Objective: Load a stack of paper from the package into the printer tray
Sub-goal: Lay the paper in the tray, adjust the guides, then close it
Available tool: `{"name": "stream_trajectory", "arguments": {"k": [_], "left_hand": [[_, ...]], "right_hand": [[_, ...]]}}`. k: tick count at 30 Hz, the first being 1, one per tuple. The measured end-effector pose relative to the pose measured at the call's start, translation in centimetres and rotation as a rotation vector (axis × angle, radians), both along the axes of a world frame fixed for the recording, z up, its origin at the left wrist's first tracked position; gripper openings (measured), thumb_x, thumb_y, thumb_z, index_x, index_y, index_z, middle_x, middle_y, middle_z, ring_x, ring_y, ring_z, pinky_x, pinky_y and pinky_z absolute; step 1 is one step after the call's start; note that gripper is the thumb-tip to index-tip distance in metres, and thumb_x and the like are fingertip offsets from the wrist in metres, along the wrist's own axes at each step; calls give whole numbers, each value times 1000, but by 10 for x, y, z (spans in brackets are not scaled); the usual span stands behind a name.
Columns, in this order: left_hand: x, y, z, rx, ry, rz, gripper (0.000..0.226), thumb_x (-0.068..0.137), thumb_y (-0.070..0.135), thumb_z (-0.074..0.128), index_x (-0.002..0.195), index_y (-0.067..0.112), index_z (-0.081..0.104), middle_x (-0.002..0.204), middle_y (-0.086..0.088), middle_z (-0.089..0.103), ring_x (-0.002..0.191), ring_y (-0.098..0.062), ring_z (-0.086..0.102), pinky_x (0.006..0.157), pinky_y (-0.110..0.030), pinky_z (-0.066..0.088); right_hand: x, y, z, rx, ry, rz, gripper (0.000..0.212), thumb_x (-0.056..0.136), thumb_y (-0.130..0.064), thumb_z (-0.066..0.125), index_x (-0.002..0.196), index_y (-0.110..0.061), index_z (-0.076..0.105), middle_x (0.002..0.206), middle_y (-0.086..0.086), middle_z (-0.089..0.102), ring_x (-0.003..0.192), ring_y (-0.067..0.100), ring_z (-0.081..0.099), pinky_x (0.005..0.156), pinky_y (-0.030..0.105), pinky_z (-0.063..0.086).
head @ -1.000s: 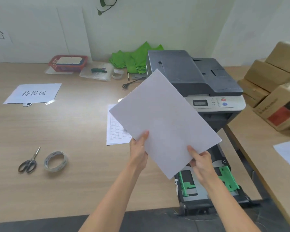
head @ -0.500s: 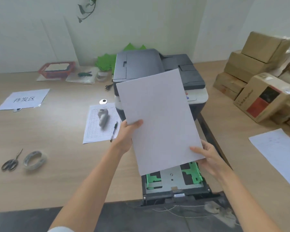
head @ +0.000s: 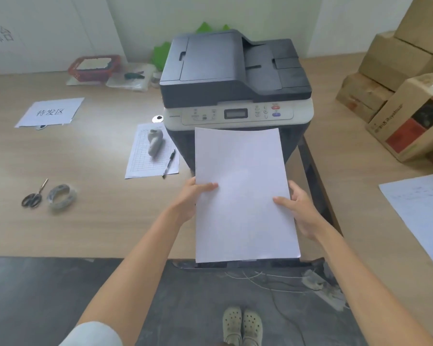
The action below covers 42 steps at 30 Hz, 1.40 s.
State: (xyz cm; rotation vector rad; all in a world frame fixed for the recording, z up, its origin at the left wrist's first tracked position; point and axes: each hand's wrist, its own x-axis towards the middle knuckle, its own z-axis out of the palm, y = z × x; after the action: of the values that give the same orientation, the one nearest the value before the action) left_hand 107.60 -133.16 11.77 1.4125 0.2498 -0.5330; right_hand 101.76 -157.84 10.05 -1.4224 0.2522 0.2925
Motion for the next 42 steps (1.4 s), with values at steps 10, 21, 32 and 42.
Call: {"name": "stream_trajectory", "arguments": {"k": [10,21,32,42], "left_hand": [[-8,11,-61,77,148,49,11,86,7,58,92,7,67,92,-10,70,70,-21,67,67,-32,51],[14,7,-100,165,228,155,15,86,0,57,99,-2,64,88,-12,69,70,-23,68,54,-23,57],[58,-7,-117,275,270,145,16,85,1,56,98,0,65,84,-10,70,71,-20,68,60,-25,56],[57,-12,-119,375,240,145,21,80,0,58,64,12,66,79,-15,65,70,-29,60,68,-37,54]], "right_hand": [[0,1,-41,-34,170,-68,24,87,-4,58,102,-22,55,109,9,66,94,32,67,73,41,58],[14,3,-77,-90,330,-110,29,89,-2,54,115,-13,50,94,-1,65,80,17,66,59,24,53],[61,-3,-89,-174,370,-71,27,88,4,51,108,-13,47,94,-1,60,83,18,61,77,30,52],[66,-1,-95,-300,376,-32,37,87,5,51,122,-5,44,111,8,57,98,24,56,90,37,47]]}}
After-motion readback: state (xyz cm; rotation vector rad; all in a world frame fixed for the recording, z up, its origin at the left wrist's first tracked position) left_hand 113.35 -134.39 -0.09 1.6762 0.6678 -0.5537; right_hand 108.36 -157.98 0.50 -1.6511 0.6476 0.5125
